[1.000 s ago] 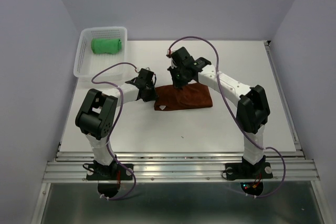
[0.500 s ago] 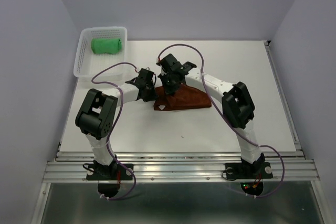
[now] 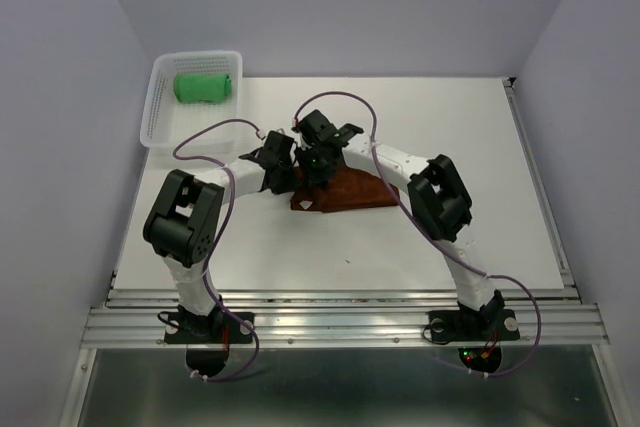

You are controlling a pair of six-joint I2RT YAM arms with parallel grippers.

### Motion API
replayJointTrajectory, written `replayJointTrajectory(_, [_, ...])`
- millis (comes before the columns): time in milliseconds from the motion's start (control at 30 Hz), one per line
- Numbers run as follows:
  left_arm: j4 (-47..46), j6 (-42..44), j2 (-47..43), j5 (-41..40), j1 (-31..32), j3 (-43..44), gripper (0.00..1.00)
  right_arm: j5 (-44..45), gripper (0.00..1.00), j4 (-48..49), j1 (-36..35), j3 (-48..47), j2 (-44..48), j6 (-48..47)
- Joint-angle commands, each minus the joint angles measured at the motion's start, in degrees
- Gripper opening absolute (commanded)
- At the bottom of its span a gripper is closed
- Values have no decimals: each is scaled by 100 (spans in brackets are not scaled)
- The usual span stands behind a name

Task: Roll the towels
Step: Fold the towel

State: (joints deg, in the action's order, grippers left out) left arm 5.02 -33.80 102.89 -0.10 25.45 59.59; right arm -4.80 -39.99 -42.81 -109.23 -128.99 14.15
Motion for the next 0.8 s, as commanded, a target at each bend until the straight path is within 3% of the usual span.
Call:
replayJointTrajectory(0, [614, -73, -304, -499, -180, -193, 0, 111, 39, 324, -166, -467, 32, -281])
replayJointTrajectory(100, [632, -126, -532, -509, -391, -395, 6, 67, 45, 482, -167, -503, 49, -430])
replayJointTrajectory(167, [685, -127, -770, -579, -497, -484, 19, -21, 53, 676, -219, -529, 67, -553])
replayJointTrajectory(267, [729, -127, -1043, -605, -506, -562, 27, -196, 59, 965, -219, -555, 23, -843])
replayJointTrajectory(367, [895, -170, -1218, -658, -532, -607, 29, -469, 60, 1011, -219, -870, -169, -1045])
replayJointTrajectory(567, [1001, -250, -1719, -711, -638, -914, 34, -980, 74, 1054, -219, -1162, -276, -1204])
replayJointTrajectory(633, [1028, -293, -1912, -711, -647, -958, 36, -813, 82, 1046, -219, -1136, -153, -1248])
replayJointTrajectory(667, [1045, -311, -1965, -659, -647, -984, 39, -734, 97, 1054, -219, -1109, -83, -1266])
replayJointTrajectory(767, [1054, -320, -2168, -527, -638, -1063, 50, -637, 100, 1089, -219, -882, 364, -1275])
